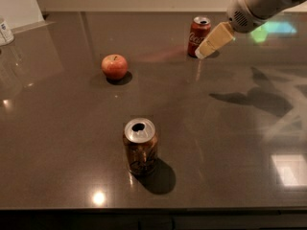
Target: Move coke can near orange can
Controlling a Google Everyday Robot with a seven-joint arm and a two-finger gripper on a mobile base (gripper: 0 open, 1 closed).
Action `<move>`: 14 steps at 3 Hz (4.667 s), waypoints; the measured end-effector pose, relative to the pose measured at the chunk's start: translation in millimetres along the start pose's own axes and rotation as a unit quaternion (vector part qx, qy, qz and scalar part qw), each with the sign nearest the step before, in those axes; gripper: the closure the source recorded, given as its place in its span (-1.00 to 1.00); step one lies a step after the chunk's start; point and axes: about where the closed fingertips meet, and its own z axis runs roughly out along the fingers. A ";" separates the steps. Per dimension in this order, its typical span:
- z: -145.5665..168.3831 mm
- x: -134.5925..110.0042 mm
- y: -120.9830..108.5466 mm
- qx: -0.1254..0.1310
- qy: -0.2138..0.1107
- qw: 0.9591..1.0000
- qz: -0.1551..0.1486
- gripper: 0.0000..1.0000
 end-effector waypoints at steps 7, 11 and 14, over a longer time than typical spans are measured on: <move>130.2 -37.2 -94.2 0.022 -0.127 0.984 0.126 -0.63; 74.7 -42.3 -51.5 -0.070 -0.132 0.984 0.099 1.00; -15.4 -28.3 41.2 -0.196 -0.124 0.973 0.019 1.00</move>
Offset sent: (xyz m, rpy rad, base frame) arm 0.0982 -0.0025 -0.0337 0.1735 -0.0992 -0.1098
